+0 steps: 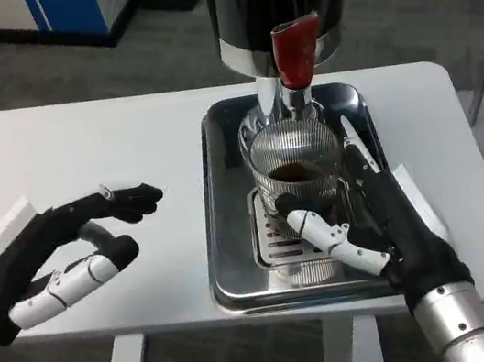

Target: Grasp the cup under the faucet to collect the drink, then remove the cup.

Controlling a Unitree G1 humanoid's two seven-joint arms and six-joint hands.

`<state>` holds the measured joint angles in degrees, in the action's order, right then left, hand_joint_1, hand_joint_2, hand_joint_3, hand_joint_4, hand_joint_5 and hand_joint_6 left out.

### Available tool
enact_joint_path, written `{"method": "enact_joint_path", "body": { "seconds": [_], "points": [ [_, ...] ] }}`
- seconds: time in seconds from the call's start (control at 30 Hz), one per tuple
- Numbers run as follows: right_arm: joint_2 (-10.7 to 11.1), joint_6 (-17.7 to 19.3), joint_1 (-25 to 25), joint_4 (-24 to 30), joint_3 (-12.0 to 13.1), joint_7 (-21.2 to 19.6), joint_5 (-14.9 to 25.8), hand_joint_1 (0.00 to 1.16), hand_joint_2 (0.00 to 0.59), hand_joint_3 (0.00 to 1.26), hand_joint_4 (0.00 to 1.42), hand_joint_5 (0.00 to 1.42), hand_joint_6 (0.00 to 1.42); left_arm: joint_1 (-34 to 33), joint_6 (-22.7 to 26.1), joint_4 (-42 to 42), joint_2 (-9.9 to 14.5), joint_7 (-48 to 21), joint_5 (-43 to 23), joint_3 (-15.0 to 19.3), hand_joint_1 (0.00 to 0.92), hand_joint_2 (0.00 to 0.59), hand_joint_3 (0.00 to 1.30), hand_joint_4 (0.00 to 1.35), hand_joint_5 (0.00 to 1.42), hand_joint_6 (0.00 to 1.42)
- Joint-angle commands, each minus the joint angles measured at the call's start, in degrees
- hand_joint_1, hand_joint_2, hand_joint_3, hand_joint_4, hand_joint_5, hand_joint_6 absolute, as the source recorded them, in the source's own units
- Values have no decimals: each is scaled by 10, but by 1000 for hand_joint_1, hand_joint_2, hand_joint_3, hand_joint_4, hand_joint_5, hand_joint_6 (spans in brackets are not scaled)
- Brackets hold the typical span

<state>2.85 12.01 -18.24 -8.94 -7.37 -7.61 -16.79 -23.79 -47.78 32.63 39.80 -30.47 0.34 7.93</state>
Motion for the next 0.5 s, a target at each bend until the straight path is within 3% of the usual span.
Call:
{"method": "enact_joint_path", "body": {
  "seconds": [0.03,0.5],
  "points": [
    [-7,6,-19,-20,-1,-11,-3,568,264,0,0,0,6,18,-7,-4,13,-2,-7,3,0,133,325,304,312,583],
    [-23,6,-86,-107,-7,-45,-11,569,264,0,0,0,0,51,-5,-24,36,-11,-24,5,0,142,358,304,300,590]
  ]
}}
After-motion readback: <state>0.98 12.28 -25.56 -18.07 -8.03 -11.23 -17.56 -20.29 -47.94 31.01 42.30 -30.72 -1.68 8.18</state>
